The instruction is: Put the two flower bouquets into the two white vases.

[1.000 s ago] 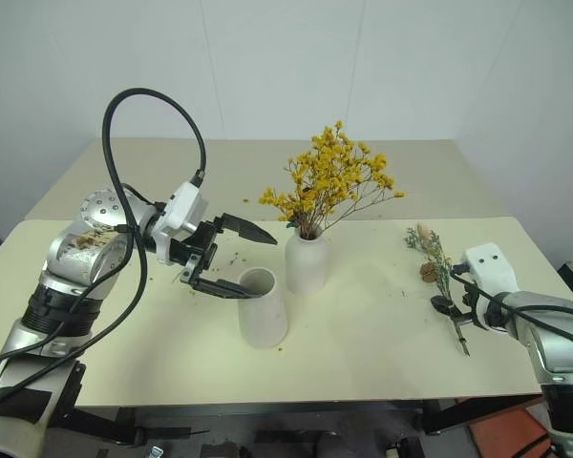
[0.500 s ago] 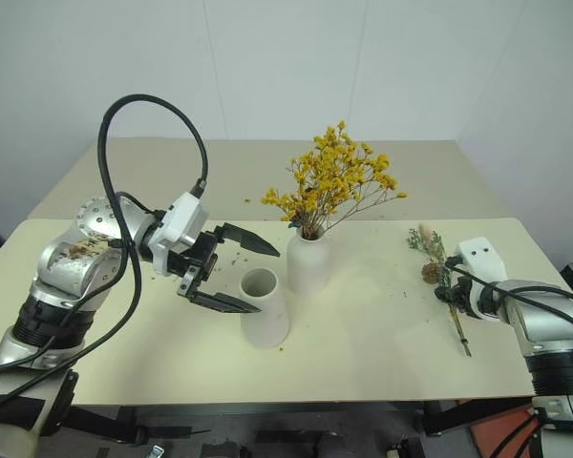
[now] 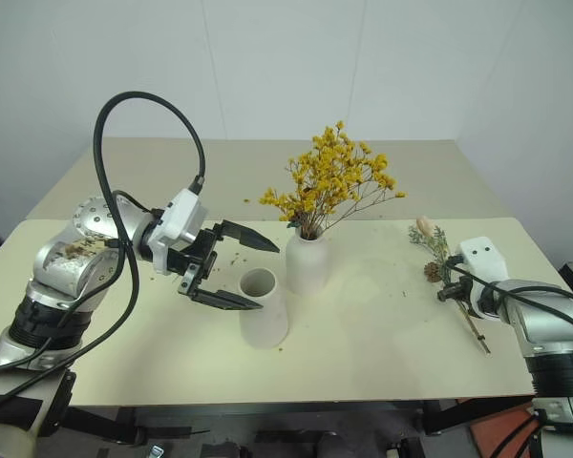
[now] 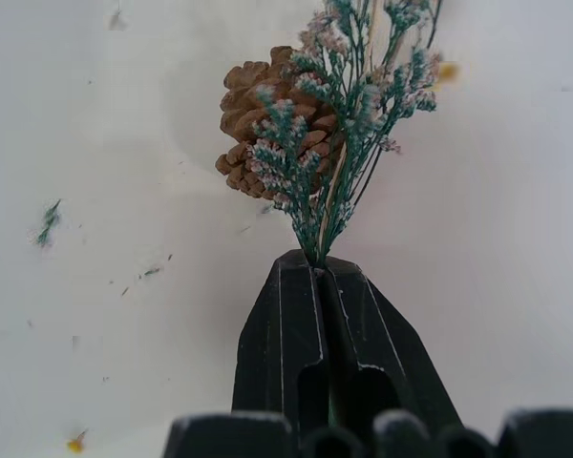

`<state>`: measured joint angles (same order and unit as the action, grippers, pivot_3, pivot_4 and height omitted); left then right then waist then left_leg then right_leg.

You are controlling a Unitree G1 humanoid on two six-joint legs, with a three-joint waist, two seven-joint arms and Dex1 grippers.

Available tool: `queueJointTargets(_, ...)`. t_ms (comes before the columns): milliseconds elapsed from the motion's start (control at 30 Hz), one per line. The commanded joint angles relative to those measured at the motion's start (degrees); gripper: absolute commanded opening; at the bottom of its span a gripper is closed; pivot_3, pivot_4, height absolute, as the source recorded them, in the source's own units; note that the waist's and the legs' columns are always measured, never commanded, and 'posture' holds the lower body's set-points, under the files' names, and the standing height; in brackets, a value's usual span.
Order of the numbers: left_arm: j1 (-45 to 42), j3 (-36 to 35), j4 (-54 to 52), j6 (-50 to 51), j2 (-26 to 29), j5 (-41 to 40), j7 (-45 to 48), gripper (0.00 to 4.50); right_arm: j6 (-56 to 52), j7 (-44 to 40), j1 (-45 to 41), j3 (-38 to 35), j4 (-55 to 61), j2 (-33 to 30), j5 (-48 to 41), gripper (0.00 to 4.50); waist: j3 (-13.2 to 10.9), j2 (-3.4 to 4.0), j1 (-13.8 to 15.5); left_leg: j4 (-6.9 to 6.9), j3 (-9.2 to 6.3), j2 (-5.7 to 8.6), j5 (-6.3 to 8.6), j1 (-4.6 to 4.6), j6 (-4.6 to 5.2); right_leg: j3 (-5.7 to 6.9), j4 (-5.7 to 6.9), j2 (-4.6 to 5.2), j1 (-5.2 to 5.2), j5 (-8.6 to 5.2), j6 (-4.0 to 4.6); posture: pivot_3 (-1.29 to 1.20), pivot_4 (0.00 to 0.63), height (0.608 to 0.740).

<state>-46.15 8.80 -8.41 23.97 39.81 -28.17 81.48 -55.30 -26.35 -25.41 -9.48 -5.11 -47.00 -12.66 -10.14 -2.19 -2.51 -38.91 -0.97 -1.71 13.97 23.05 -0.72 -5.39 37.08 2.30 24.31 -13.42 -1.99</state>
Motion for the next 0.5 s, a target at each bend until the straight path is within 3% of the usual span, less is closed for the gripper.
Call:
queueJointTargets(33,0.49,-3.04,-1.45,0.40,0.81,-1.37,-1.47,4.50,5.31,11.46,2.00,-12.56,12.26,6.02,1.16,0.02,0.00,0.00,0.02,0.02,0.02,0.00,0.00,0.00,0.00,-0.02,0.01,0.00,0.01,0.00,0.00,0.00,0.150,0.740)
queueJointTargets(133,1.13,-4.13,-0.44,0.32,1.92,-1.14,-2.04,4.50,14.99,15.39,9.28,-18.48,25.92,12.25,2.23,0.02,0.04,0.11,0.09,0.04,-0.06,0.00,0.00,0.06,0.00,0.02,0.02,-0.01,0.08,-0.01,-0.02,0.00,0.150,0.740)
queueJointTargets(200,1.37,-4.59,0.70,-0.05,2.50,-0.97,-2.10,4.50,22.62,13.89,12.63,-22.40,33.12,18.21,-2.86,0.02,0.04,0.11,0.11,0.05,-0.09,-0.01,0.00,0.09,0.00,0.06,0.00,-0.01,0.09,-0.02,-0.03,0.00,0.150,0.740)
queueJointTargets(367,0.77,-4.90,4.91,-1.97,3.70,0.03,-0.75,4.50,28.78,10.46,19.25,-28.24,44.11,28.51,-17.36,0.02,0.05,0.13,0.07,0.02,-0.05,-0.01,0.00,-0.10,0.00,0.03,0.00,0.00,-0.13,-0.01,-0.04,0.00,0.150,0.740)
queueJointTargets(500,0.28,-5.21,7.08,-2.99,4.69,0.51,0.31,4.50,33.83,4.86,26.65,-26.78,50.13,32.85,-26.93,0.02,0.04,0.15,0.05,0.07,-0.06,-0.04,0.00,-0.15,0.00,0.06,0.00,-0.02,-0.14,-0.04,0.00,0.00,0.150,0.740)
